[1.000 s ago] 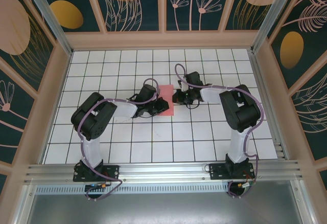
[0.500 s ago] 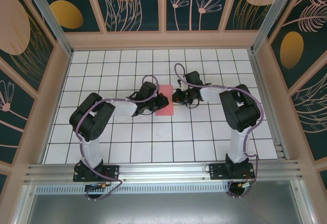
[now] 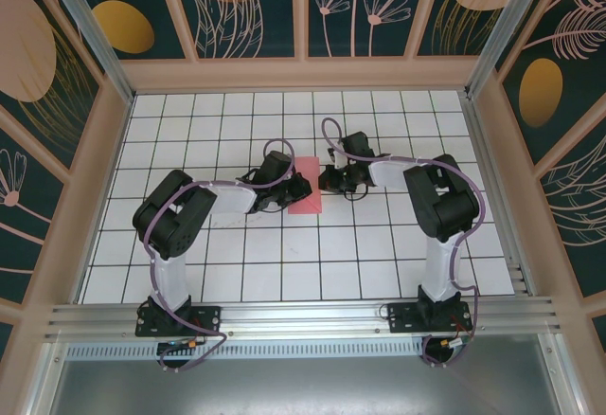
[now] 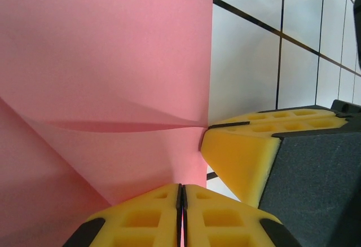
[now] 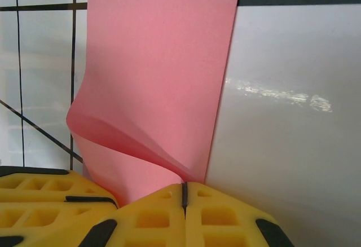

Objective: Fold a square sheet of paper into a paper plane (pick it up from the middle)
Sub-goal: Fold the triangle a second time at the center of the table.

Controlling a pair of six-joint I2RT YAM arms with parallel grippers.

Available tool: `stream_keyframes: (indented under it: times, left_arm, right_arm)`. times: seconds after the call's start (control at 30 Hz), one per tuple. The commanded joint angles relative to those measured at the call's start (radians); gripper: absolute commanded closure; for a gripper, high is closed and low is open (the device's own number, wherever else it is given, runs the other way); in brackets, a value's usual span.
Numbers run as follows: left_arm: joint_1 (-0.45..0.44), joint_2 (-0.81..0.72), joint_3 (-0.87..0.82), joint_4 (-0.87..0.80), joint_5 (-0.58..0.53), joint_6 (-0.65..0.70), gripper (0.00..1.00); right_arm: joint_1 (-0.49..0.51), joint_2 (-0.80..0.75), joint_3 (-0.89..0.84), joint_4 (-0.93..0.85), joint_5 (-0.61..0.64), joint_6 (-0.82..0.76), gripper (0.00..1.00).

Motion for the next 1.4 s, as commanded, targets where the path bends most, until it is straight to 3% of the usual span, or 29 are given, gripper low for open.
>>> stream_keyframes:
  times: [0.0,0.73,0.97,1.2,1.37]
  left_arm:
    - [-0.005,0.027,0.024,-0.03,-0.013,0.012,0.88]
    - [-0.005,0.054,0.024,-0.082,-0.031,0.003,0.9]
    - [-0.006,0.064,0.033,-0.117,-0.049,-0.022,0.9]
    - [-0.006,0.068,0.046,-0.149,-0.067,-0.039,0.9]
    - [-0.005,0.067,0.047,-0.146,-0.068,-0.047,0.9]
  right_arm:
    - [0.007,0.02,0.035,-0.015,0.013,-0.025,0.99]
    - [0.007,0.013,0.06,-0.037,0.043,-0.012,0.97]
    - [0.005,-0.105,0.001,-0.046,0.099,0.038,0.83]
    - [0.024,-0.21,-0.127,-0.05,0.054,0.045,0.73]
    - [0.041,-0.198,-0.166,-0.06,0.018,0.013,0.72]
